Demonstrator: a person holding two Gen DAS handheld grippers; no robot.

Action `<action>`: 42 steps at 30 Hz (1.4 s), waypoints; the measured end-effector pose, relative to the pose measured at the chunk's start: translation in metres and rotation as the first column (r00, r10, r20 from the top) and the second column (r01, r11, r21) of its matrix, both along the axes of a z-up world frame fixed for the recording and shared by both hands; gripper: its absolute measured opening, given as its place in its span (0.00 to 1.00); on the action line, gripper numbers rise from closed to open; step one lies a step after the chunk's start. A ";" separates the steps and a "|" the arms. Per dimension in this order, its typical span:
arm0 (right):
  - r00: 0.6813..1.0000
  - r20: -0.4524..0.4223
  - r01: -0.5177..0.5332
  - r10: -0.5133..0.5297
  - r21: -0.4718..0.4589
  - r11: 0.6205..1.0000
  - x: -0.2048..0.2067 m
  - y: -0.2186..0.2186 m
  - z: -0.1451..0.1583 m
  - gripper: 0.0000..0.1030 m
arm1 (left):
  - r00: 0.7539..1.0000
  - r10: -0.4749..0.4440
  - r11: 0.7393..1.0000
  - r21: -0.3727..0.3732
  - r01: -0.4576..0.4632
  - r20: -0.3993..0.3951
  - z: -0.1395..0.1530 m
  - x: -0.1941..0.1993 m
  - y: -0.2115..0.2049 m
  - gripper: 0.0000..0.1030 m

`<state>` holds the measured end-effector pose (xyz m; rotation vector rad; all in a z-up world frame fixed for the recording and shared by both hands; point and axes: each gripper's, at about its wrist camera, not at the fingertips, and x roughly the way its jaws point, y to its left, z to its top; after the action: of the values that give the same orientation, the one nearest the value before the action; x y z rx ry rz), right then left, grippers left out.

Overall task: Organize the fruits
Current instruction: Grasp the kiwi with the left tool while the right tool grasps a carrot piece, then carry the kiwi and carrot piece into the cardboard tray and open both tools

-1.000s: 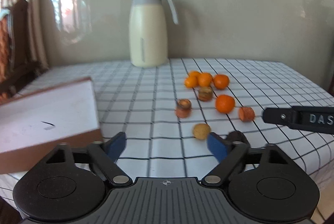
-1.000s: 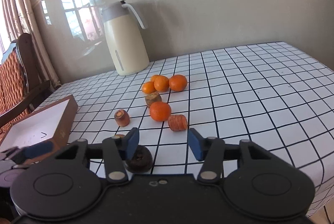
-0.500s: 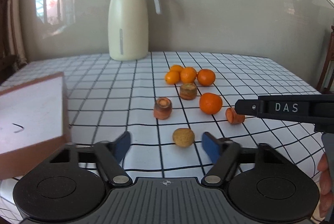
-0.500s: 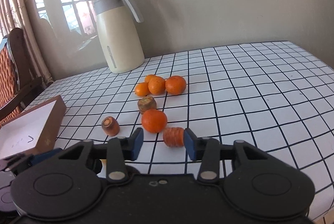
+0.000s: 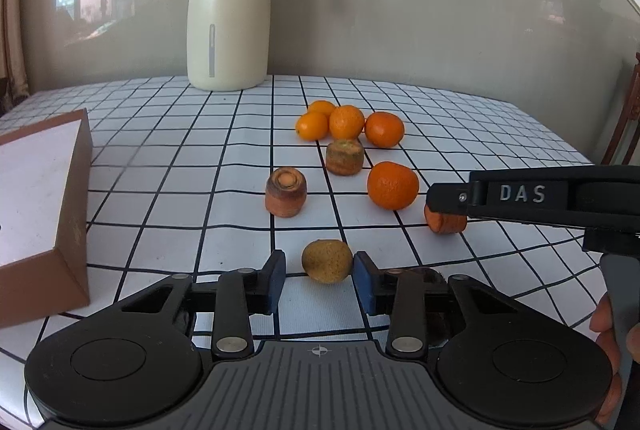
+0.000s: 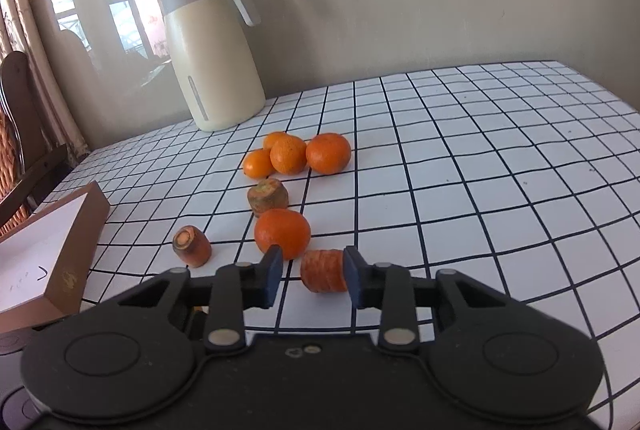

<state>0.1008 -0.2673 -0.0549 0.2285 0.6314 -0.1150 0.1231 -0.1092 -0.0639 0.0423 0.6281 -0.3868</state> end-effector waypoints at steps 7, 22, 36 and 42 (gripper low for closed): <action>1.000 -0.015 0.015 -0.015 -0.024 1.000 0.004 0.001 -0.006 0.20 | 1.000 0.002 1.000 0.020 -0.003 0.023 -0.001 0.000 -0.005 0.32; 1.000 -0.002 0.021 -0.021 -0.009 1.000 0.004 -0.003 -0.013 0.17 | 0.998 0.017 0.999 0.029 -0.019 0.062 -0.001 -0.007 -0.001 0.27; 0.984 0.100 -0.151 0.149 0.010 0.989 -0.029 0.025 0.011 0.14 | 0.989 0.104 0.994 0.014 -0.106 0.105 0.020 -0.030 0.049 0.27; 0.972 0.088 -0.222 0.218 0.039 0.974 -0.033 0.050 0.006 0.14 | 0.981 0.140 0.989 0.016 -0.144 0.130 0.028 -0.044 0.082 0.27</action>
<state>0.0678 -0.2177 -0.0484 0.2077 0.5730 0.1230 0.0788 -0.0273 -0.0363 0.0461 0.5049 -0.2357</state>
